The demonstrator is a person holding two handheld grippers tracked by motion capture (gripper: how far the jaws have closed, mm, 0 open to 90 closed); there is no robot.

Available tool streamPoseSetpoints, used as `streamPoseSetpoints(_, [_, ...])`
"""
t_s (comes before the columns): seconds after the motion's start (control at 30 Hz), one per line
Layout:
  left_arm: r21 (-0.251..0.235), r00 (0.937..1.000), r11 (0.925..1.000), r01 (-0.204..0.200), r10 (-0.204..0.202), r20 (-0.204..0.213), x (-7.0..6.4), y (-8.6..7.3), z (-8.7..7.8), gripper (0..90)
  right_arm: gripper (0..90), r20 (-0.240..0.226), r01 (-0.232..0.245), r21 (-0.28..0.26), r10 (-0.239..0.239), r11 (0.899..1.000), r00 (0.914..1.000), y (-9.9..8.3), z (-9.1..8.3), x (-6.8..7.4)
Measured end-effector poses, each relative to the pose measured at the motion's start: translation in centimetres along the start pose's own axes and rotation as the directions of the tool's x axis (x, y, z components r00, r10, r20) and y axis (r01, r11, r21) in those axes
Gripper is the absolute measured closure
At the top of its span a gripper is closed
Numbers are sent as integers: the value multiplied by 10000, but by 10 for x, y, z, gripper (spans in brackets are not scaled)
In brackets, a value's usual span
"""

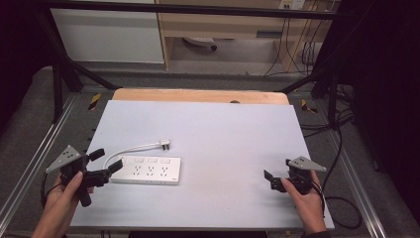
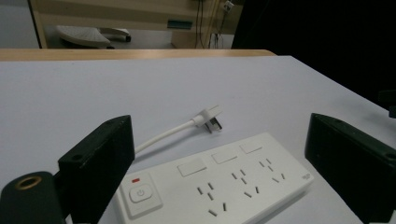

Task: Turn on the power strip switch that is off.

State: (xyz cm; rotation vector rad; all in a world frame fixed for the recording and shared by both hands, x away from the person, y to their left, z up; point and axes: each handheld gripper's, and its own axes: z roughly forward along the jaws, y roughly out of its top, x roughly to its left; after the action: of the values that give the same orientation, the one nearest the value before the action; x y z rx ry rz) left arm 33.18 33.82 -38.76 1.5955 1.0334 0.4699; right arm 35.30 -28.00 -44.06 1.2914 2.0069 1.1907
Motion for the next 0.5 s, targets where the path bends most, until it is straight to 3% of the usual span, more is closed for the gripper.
streamPoseSetpoints(0.2, [143, 9997, 9999, 56, -52, -235, 8, -16, -6, 84, 33, 5, -7, -33, 7, 10000, 10000, 0, 0, 0])
streamPoseSetpoints(0.37, [595, 9991, 9982, -26, 51, -411, 10, -35, -7, 84, 33, 4, -4, -2, 4, 10000, 10000, 0, 0, 0])
streamPoseSetpoints(0.5, [1019, 9977, 9943, -308, 367, -571, 9, -45, -4, 83, 33, 7, -12, 50, 12, 10000, 10000, 0, 1, 0])
